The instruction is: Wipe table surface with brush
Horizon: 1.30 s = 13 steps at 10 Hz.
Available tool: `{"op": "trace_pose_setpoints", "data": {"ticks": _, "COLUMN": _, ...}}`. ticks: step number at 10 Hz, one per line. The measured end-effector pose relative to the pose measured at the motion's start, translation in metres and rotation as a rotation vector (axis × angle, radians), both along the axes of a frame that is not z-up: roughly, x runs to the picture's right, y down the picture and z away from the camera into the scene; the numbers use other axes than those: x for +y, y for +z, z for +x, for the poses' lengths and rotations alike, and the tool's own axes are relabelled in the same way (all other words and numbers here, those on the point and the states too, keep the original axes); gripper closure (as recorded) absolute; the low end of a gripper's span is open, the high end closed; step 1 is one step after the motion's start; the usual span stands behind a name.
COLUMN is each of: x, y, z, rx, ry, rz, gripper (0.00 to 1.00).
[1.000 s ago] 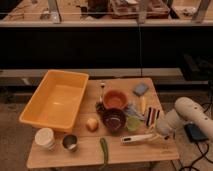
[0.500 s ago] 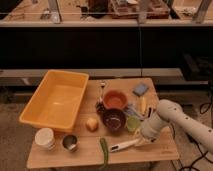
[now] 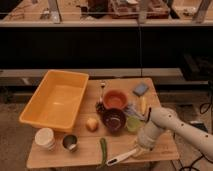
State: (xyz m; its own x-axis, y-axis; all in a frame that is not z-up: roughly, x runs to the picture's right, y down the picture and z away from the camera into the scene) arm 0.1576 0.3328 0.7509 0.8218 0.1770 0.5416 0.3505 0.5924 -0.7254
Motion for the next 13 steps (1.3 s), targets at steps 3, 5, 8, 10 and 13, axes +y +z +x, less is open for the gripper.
{"op": "trace_pose_setpoints", "data": {"ticks": 3, "x": 0.009, "y": -0.003, "z": 0.028, "rx": 0.035, "ry": 0.012, "rz": -0.015, "gripper": 1.0}}
{"op": "trace_pose_setpoints", "data": {"ticks": 5, "x": 0.012, "y": -0.003, "z": 0.055, "rx": 0.076, "ry": 0.043, "rz": -0.026, "gripper": 1.0}}
{"op": "trace_pose_setpoints", "data": {"ticks": 8, "x": 0.005, "y": -0.004, "z": 0.096, "rx": 0.145, "ry": 0.09, "rz": -0.007, "gripper": 1.0}}
{"op": "trace_pose_setpoints", "data": {"ticks": 10, "x": -0.003, "y": -0.004, "z": 0.12, "rx": 0.182, "ry": 0.128, "rz": 0.003, "gripper": 1.0}}
{"op": "trace_pose_setpoints", "data": {"ticks": 13, "x": -0.019, "y": 0.002, "z": 0.136, "rx": 0.228, "ry": 0.152, "rz": 0.021, "gripper": 1.0}}
